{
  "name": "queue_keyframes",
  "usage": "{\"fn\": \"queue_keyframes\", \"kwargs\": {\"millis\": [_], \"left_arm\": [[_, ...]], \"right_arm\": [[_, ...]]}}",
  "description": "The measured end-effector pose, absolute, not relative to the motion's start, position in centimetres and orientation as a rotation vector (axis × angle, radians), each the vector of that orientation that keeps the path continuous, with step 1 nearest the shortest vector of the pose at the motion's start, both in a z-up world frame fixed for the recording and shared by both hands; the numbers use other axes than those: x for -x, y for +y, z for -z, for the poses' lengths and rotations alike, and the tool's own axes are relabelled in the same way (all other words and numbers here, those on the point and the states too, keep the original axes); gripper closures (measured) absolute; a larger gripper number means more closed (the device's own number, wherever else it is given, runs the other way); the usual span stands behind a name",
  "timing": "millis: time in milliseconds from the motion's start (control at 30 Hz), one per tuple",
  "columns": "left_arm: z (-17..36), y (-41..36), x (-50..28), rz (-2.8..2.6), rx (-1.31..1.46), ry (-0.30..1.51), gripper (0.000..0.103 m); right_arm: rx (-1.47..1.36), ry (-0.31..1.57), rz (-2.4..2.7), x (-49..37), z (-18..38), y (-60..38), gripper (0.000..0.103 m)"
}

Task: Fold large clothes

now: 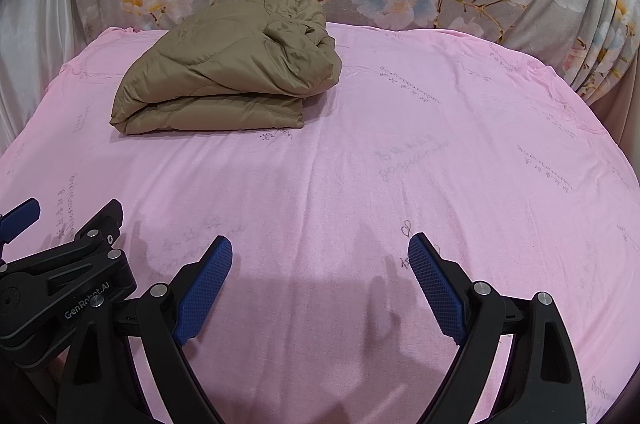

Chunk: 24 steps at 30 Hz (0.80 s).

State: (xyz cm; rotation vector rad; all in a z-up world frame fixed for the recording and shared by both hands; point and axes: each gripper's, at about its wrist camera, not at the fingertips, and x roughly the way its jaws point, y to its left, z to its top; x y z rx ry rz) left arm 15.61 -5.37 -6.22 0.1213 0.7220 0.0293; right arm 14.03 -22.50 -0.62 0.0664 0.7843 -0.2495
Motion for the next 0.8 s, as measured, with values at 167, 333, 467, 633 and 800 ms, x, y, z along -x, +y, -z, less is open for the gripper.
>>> {"fn": "queue_keyframes", "kwargs": {"millis": [167, 333, 467, 633, 800], "left_arm": [[6.08, -5.17, -15.96, -0.034, -0.126, 0.721, 0.007], [6.1, -5.27, -15.83, -0.034, -0.125, 0.717, 0.007], [6.02, -5.15, -15.71, -0.038, -0.122, 0.713, 0.008], [6.07, -5.27, -15.57, -0.037, -0.121, 0.712, 0.008], [6.05, -5.23, -15.72, -0.034, -0.117, 0.714, 0.008]], "right_arm": [[-0.069, 0.784, 0.25, -14.0, 0.64, -22.46, 0.016], [-0.069, 0.783, 0.25, -14.01, 0.57, -22.47, 0.016], [-0.067, 0.783, 0.25, -14.01, 0.47, -22.41, 0.016], [-0.067, 0.782, 0.252, -14.02, 0.41, -22.33, 0.016], [-0.067, 0.782, 0.251, -14.02, 0.41, -22.33, 0.016]]}}
